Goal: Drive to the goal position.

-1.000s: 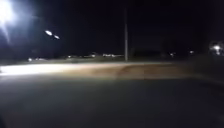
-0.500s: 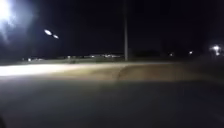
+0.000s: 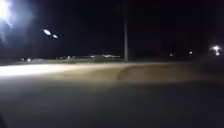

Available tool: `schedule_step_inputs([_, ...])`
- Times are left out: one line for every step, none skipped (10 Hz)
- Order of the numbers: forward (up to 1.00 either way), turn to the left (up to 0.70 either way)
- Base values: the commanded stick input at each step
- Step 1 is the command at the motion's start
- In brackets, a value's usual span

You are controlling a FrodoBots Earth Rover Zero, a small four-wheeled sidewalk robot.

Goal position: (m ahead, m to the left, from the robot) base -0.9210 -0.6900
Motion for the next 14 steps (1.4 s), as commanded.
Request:
schedule_step_inputs([0.7, 0.0])
schedule_step_inputs([0.7, 0.0])
schedule_step_inputs([0.7, 0.0])
schedule_step_inputs([0.7, 0.0])
schedule_step_inputs([0.7, 0.0])
schedule_step_inputs([0.7, 0.0])
schedule_step_inputs([0.7, 0.0])
schedule_step_inputs([0.7, 0.0])
schedule_step_inputs([0.0, 0.0])
schedule_step_inputs([0.0, 0.0])
schedule_step_inputs([0.0, 0.0])
schedule_step_inputs([0.0, 0.0])
schedule_step_inputs([0.0, 0.0])
schedule_step_inputs([0.0, 0.0])
